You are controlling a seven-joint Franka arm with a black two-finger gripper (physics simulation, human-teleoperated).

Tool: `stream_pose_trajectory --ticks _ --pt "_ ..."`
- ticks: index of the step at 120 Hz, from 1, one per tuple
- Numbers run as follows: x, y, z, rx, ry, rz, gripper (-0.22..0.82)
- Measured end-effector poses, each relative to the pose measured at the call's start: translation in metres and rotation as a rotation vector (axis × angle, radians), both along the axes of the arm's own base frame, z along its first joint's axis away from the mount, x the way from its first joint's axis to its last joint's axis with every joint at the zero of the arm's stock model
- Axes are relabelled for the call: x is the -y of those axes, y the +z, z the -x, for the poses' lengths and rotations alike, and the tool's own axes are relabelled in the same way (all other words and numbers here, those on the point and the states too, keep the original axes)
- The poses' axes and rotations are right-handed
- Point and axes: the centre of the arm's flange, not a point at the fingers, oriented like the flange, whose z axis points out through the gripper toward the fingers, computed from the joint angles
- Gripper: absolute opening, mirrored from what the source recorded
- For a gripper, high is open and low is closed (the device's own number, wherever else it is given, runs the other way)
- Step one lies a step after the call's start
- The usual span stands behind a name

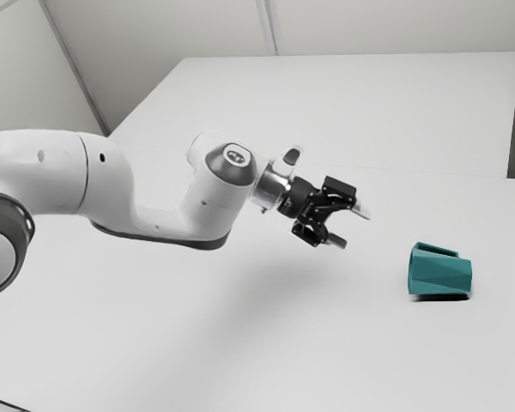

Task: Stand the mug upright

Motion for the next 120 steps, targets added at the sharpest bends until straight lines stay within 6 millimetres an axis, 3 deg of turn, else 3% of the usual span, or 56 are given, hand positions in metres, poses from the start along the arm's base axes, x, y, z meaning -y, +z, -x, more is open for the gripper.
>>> stream_pose_trajectory --ticks 36,62,73,105,120 --pt "0.040 -0.053 -0.001 0.097 0.015 0.026 0.60" --pt "0.084 -0.065 -0.009 0.155 -0.010 0.087 0.60" --pt "0.092 -0.074 -0.017 0.177 -0.016 0.103 0.60" --pt "0.119 -0.093 -0.011 0.200 -0.049 0.132 0.60" --pt "0.118 -0.095 -0.011 0.214 -0.048 0.150 0.51"
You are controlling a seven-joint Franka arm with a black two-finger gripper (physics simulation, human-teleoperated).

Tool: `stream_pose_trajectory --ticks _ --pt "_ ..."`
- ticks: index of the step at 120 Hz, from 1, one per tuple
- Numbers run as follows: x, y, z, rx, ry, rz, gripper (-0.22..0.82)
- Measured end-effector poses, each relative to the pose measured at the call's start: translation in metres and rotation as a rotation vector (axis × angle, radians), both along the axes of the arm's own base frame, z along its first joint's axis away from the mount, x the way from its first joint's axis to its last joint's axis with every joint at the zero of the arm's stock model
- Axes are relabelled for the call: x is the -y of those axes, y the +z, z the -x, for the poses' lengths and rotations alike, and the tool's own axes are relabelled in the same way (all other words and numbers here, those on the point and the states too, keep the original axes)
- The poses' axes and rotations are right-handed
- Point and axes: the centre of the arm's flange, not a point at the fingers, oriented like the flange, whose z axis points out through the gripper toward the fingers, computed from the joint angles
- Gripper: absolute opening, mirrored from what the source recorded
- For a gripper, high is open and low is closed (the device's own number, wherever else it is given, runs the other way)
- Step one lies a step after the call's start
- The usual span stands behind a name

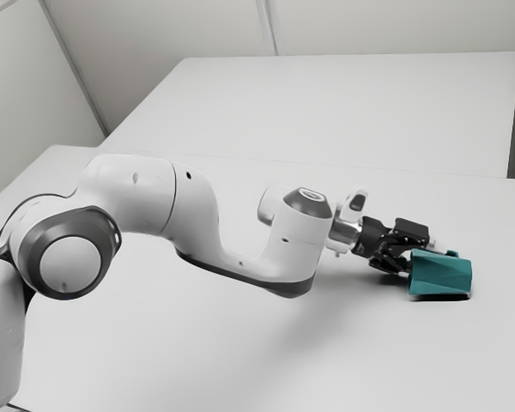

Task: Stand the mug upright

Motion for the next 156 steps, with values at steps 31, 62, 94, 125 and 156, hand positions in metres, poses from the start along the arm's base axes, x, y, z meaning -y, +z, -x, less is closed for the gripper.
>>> stream_pose_trajectory --ticks 31,62,94,125,156 --pt "0.001 -0.012 0.004 0.032 -0.026 0.039 0.27" --pt "0.000 -0.015 0.005 0.083 -0.041 0.067 -0.04" --pt "0.001 -0.004 0.003 0.155 -0.065 0.074 -0.14" --pt "-0.007 0.050 0.001 0.272 -0.093 0.044 -0.15" --pt "-0.069 0.129 -0.012 0.493 -0.360 -0.375 -0.15"
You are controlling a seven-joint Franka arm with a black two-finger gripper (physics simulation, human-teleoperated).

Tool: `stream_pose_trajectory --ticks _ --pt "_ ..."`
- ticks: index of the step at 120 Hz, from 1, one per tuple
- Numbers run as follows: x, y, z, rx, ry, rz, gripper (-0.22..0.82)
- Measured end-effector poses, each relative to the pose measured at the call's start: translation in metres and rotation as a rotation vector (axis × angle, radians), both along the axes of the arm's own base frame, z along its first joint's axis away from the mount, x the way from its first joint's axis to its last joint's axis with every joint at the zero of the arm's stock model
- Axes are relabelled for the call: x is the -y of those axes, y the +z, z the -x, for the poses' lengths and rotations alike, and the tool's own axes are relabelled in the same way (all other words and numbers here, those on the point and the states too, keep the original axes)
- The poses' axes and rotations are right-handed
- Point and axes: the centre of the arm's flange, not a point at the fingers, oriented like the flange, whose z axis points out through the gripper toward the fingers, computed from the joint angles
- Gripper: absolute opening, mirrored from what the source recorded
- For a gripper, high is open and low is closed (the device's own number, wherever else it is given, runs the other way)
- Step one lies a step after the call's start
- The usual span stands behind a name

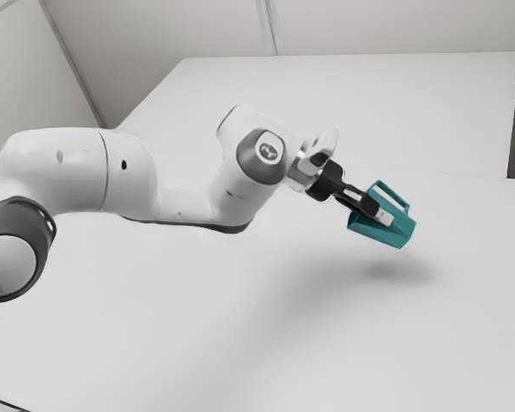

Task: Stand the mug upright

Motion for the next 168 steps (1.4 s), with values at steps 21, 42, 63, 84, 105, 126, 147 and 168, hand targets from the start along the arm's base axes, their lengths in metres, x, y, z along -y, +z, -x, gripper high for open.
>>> stream_pose_trajectory --ticks 21,42,63,84,105,126,147,168 --pt "-0.069 0.057 -0.002 0.068 -0.037 -0.356 -0.16" --pt "-0.122 0.069 0.011 -0.001 0.030 -0.589 -0.17" --pt "-0.160 0.068 0.025 -0.070 0.131 -0.709 -0.18" --pt "-0.178 0.045 0.036 -0.138 0.204 -0.775 -0.18" --pt "-0.195 0.017 0.045 -0.173 0.277 -0.805 -0.18" --pt "-0.198 0.005 0.045 -0.165 0.329 -0.825 -0.18" --pt "-0.218 -0.011 0.041 -0.202 0.399 -0.829 -0.18" --pt "-0.221 -0.027 0.051 -0.231 0.436 -0.834 -0.18"
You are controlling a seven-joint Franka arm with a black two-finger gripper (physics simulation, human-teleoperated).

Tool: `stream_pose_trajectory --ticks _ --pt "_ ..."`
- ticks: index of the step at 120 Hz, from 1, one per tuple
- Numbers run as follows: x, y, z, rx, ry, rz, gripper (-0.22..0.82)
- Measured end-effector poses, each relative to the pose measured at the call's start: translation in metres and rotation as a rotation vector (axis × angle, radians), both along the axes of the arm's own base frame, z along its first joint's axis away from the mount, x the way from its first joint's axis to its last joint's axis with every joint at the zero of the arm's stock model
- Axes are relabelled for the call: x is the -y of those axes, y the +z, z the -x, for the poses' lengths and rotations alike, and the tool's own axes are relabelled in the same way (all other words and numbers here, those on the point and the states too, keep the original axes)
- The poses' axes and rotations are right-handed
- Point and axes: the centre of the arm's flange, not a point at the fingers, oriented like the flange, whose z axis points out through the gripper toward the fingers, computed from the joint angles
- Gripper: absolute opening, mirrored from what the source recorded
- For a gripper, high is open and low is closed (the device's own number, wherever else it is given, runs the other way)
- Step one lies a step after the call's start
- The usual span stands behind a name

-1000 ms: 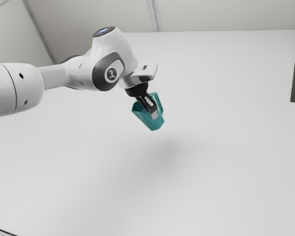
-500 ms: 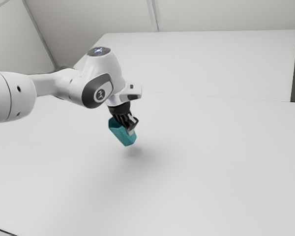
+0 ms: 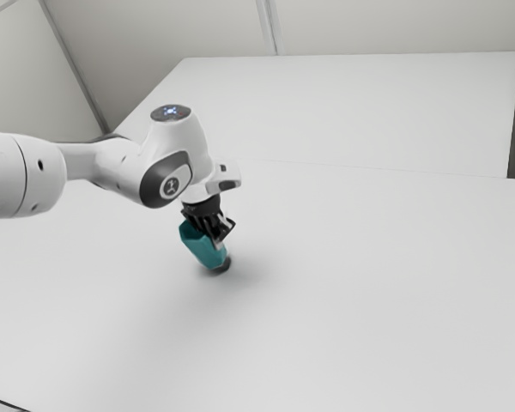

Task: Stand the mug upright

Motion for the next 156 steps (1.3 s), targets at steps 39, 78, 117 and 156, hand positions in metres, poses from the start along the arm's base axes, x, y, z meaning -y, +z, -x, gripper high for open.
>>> stream_pose_trajectory --ticks 39,78,117,156 --pt "-0.005 -0.017 0.006 0.000 0.058 -0.002 -0.18" --pt "-0.001 -0.018 0.011 0.002 0.092 0.004 0.32" --pt "0.018 0.067 0.014 0.095 0.094 -0.035 0.54" --pt "0.033 0.239 -0.013 0.155 0.153 0.073 0.59"
